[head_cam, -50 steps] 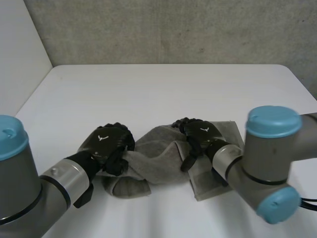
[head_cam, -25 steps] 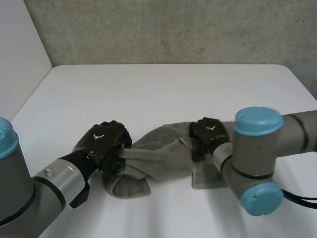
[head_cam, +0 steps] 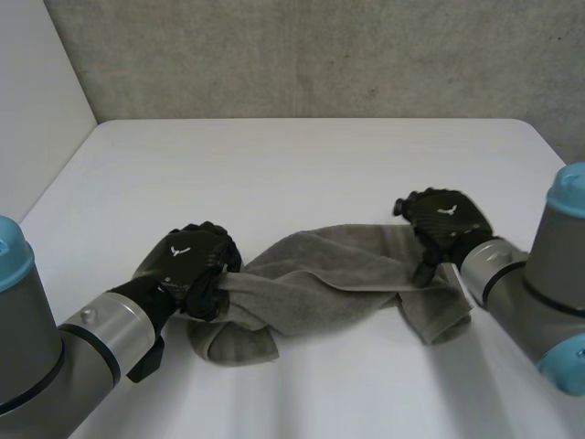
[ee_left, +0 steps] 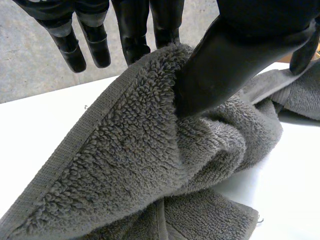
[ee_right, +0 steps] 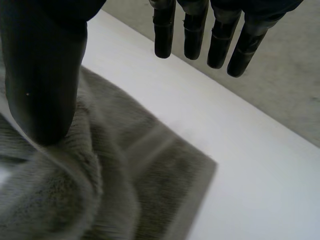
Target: Fold the towel.
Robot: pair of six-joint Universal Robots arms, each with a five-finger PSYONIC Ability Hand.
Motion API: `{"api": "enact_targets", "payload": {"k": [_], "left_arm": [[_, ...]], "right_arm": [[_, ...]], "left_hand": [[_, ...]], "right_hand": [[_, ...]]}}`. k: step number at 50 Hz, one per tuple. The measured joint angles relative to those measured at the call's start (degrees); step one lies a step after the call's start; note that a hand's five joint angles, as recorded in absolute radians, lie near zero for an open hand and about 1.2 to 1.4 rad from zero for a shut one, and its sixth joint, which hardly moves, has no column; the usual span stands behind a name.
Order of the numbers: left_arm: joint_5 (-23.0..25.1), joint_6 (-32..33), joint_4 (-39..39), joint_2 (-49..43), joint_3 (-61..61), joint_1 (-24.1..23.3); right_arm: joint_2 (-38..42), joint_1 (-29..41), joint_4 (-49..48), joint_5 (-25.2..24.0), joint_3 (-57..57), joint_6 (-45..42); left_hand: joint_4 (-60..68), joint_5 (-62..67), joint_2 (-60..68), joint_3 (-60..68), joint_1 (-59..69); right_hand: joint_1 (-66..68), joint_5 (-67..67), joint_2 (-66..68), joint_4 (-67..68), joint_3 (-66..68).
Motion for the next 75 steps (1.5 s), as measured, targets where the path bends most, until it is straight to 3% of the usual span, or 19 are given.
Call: {"api": "enact_targets", "payload": {"k": [12, 25, 34, 38, 46, 48, 52, 57, 60, 66, 70, 73, 75], "left_arm": [[0.0, 0.0, -0.09, -0.26, -0.06, -0.1], [0.0, 0.0, -0.17, -0.35, -0.08, -0.14], [-0.01, 0.0, -0.17, -0.36, -0.09, -0.13], [-0.14, 0.0, -0.17, -0.36, -0.09, -0.06], [-0.42, -0.02, -0.1, -0.36, -0.56, 0.62], [-0.42, -0.02, -0.03, -0.39, -0.68, 0.84], [-0.43, 0.01, 0.22, -0.65, -0.82, 1.28], [-0.45, 0.14, 0.85, -2.64, -0.57, 1.5], [-0.48, 0.21, 1.29, -4.31, -0.32, 1.5], [-0.61, 0.33, 2.33, -7.62, 0.13, 1.51], [-0.77, 0.37, 2.92, -8.8, 0.36, 1.55], [-0.91, 0.37, 3.14, -9.06, 0.4, 1.59], [-1.18, 0.39, 3.16, -9.02, 0.4, 1.64]], "right_arm": [[2.1, 5.22, -0.18, 0.54, 1.54, 1.95], [-0.83, 7.01, -0.14, 1.44, 6.0, 1.87], [-0.06, 8.47, -4.81, 6.1, 8.84, 1.0], [1.23, 8.17, -8.15, 8.16, 9.19, -0.48], [0.36, 6.02, -10.61, 8.43, 8.46, -4.36], [-0.73, 5.4, -10.44, 7.79, 8.23, -4.8], [-3.76, 3.54, -8.31, 4.61, 7.53, -6.22], [-5.65, 0.44, -3.41, 0.76, 7.02, -8.08], [-5.86, -1.27, -1.8, -0.38, 7.13, -8.9], [-5.07, -3.07, -2.24, -0.93, 7.82, -9.92], [-3.89, -3.46, -3.69, -0.97, 8.18, -10.13], [-3.32, -3.52, -4.51, -1.23, 8.42, -10.15], [-3.09, -3.53, -4.94, -1.79, 8.61, -10.15]], "left_hand": [[0.0, 0.0, 0.0, 0.0, 0.0], [0.0, 0.0, 0.0, 0.0, 0.0], [0.0, 0.0, 0.0, 0.0, 0.0], [0.0, 0.0, 0.0, 0.0, 0.0], [0.0, 0.0, 0.0, 0.0, 0.0], [0.0, 0.0, 0.0, 0.0, 0.0], [0.0, 0.0, 0.0, 0.0, 0.0], [0.0, 0.0, 0.0, 0.0, 0.0], [0.0, -0.02, -0.01, 0.0, 0.0], [0.0, -2.71, -3.31, 0.0, -1.25], [0.0, -10.16, -10.69, 0.0, -8.89], [0.0, -13.78, -14.44, 0.0, -12.8], [0.0, -22.73, -23.01, 0.0, -21.42]], "right_hand": [[-0.23, -0.13, 0.0, 0.0, 0.0], [-1.12, -0.18, 0.0, 0.0, 0.0], [-0.86, 0.82, 0.01, 0.0, 0.0], [8.34, 13.02, 8.57, 0.0, 0.0], [47.1, 49.63, 46.47, 0.0, 0.0], [50.37, 53.71, 49.61, 0.0, 0.0], [46.29, 49.55, 45.49, 0.0, 0.0], [21.2, 23.82, 20.18, 0.0, 0.0], [16.19, 17.54, 16.05, 0.0, 0.0], [15.78, 16.71, 16.05, 0.0, 0.0], [15.8, 16.87, 16.05, 0.0, 0.0], [23.99, 26.35, 23.91, 0.0, 0.0], [35.87, 38.21, 36.01, 0.0, 0.0]]}}
